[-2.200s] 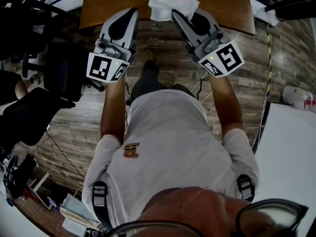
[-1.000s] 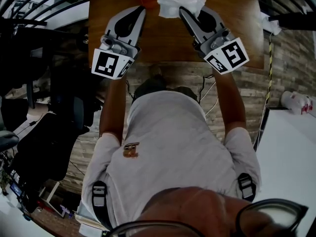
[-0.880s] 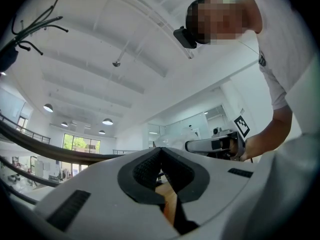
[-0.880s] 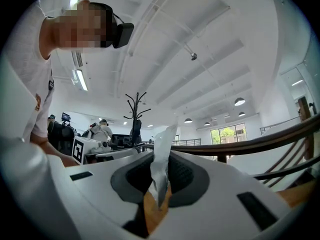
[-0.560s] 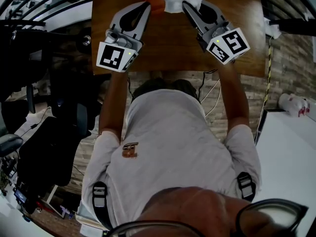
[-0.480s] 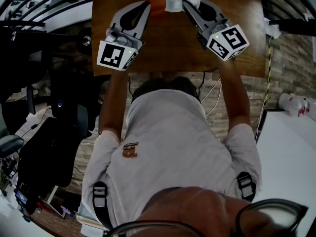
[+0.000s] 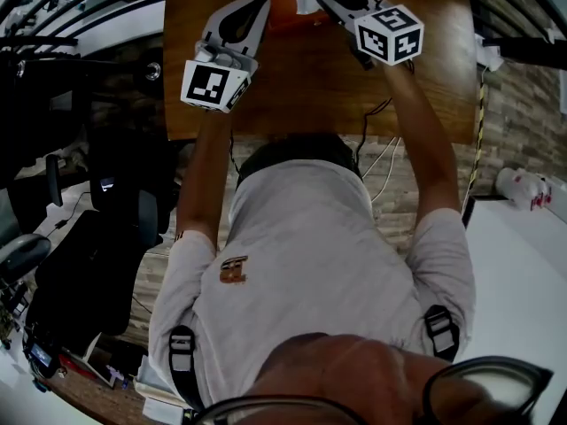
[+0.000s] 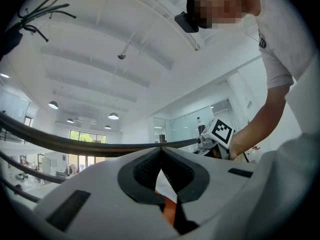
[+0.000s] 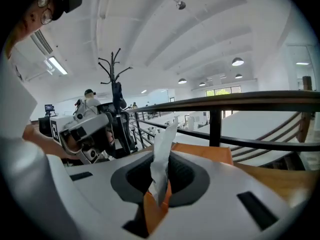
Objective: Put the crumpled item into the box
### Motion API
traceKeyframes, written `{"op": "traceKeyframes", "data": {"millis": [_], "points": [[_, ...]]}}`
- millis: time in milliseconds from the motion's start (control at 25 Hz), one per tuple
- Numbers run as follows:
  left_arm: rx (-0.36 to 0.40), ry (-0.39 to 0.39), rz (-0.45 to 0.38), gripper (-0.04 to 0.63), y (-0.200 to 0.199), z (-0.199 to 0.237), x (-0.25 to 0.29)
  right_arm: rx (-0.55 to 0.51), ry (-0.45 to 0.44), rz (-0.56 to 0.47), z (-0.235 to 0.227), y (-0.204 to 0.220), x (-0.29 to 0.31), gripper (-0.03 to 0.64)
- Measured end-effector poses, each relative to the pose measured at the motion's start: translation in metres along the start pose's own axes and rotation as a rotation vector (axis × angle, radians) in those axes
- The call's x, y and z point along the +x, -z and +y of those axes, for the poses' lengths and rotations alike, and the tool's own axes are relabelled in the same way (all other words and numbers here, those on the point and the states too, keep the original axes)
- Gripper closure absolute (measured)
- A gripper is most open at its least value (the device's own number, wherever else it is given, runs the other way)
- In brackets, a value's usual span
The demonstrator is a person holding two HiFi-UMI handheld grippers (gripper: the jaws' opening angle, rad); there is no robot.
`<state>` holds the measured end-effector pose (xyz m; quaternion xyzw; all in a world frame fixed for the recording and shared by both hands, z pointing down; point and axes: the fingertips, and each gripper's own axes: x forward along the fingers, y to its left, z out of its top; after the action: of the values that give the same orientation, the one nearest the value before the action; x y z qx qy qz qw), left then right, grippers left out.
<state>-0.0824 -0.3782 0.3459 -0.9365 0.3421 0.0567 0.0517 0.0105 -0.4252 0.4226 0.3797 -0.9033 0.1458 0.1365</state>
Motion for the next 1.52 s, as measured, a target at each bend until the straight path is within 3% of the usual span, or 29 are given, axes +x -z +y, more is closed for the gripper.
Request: {"op": "traceKeyframes", "data": {"millis": [720,1120,1320,1520], "points": [[-0.004,-0.081,0.068,0.575,0.036,0.023,0.025,-0.004,-0.044,0.43,-0.057,0.074,0.083,0.551],[-0.027,-0.113,0.095,0.575,0.051,0.033,0.037,0.0,-0.094,0.573,-0.069,0.1,0.112,0.549],[-0.038,-0.121,0.102,0.575,0.063,0.036,0.037,-0.018,-0.062,0.627,-0.082,0.115,0.115,0.548],[-0.046,-0.134,0.12,0.575,0.068,0.035,0.039,-0.017,-0.023,0.665,-0.097,0.125,0.111,0.471]]}}
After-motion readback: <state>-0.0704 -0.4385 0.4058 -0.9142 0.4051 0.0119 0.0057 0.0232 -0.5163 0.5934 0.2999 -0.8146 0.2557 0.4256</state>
